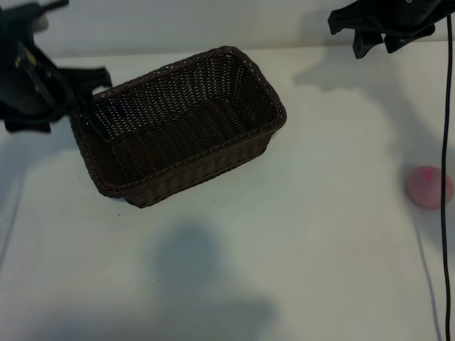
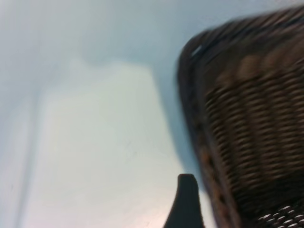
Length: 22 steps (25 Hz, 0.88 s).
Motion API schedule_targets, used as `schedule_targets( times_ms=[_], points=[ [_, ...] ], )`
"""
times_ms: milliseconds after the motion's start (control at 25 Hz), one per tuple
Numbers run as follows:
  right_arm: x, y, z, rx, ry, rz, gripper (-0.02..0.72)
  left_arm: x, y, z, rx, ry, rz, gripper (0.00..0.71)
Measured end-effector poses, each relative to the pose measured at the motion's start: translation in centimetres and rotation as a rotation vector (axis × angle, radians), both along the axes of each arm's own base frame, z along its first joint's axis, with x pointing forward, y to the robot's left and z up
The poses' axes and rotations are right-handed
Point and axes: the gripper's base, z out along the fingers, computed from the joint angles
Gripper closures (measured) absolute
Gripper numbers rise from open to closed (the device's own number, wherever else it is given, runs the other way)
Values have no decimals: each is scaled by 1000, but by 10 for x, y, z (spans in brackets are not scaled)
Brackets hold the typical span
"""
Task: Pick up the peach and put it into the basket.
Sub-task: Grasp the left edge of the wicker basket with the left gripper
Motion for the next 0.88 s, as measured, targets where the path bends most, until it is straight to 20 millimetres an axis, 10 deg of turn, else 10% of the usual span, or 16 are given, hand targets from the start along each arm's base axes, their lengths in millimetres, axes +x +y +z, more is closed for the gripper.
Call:
schedule_targets(
  times_ms=[880],
  points=[
    [-2,-1,-1,-12,26,4,254,24,-12,-94,-75,137,64,178]
  ],
)
